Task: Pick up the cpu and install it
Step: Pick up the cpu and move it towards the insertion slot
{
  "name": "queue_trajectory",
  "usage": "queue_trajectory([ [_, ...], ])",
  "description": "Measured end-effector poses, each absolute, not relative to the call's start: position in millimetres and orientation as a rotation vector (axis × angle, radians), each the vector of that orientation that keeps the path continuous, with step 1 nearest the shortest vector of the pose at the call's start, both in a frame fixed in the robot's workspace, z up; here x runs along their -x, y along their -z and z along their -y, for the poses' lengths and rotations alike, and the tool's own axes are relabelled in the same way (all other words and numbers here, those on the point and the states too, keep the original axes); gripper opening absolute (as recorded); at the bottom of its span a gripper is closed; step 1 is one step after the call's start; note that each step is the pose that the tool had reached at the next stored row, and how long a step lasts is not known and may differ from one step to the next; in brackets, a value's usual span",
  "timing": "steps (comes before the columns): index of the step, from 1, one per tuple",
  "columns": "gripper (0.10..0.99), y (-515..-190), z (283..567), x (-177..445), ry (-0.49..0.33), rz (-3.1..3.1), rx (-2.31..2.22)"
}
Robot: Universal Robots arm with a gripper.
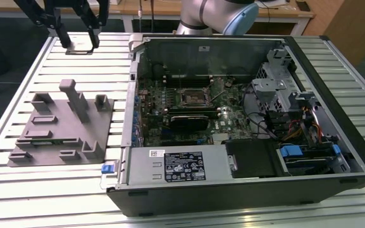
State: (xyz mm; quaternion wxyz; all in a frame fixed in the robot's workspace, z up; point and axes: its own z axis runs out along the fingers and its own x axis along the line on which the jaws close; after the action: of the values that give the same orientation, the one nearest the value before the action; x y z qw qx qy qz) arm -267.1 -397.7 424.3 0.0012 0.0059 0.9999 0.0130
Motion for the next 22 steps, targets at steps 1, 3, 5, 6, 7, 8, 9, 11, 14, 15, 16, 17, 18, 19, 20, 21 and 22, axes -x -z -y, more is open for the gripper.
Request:
queue_trajectory([
  [1, 0.537, -424.2, 397.7, 266.1, -0.041, -3.139, -0.018],
  [3, 0.537, -424.0, 397.7, 264.1, -0.041, -3.139, -0.018],
  [5, 0.537, -423.7, 397.7, 261.9, -0.041, -3.139, -0.018],
  [6, 0.537, -423.6, 397.7, 260.9, -0.041, -3.139, -0.018],
  [7, 0.537, -423.5, 397.7, 259.9, -0.041, -3.139, -0.018],
  [8, 0.537, -423.4, 397.7, 258.7, -0.041, -3.139, -0.018],
  [9, 0.537, -423.3, 397.7, 256.7, -0.041, -3.139, -0.018],
  [11, 0.537, -423.1, 397.7, 251.6, -0.041, -3.139, -0.019],
  [14, 0.537, -422.5, 397.7, 243.0, -0.041, -3.139, -0.018],
  [15, 0.537, -422.1, 397.7, 239.9, -0.041, -3.139, -0.018],
  [16, 0.537, -421.8, 397.7, 236.5, -0.041, -3.139, -0.019],
  [17, 0.537, -421.3, 397.7, 232.9, -0.041, -3.139, -0.019],
  [18, 0.537, -420.8, 397.7, 229.3, -0.041, -3.139, -0.019],
  [19, 0.537, -420.2, 397.7, 226.3, -0.041, -3.139, -0.018],
  [20, 0.537, -419.5, 397.7, 223.9, -0.041, -3.139, -0.018],
  [21, 0.537, -418.9, 397.7, 221.8, -0.041, -3.139, -0.018],
  [22, 0.537, -418.2, 397.7, 219.5, -0.041, -3.139, -0.018],
])
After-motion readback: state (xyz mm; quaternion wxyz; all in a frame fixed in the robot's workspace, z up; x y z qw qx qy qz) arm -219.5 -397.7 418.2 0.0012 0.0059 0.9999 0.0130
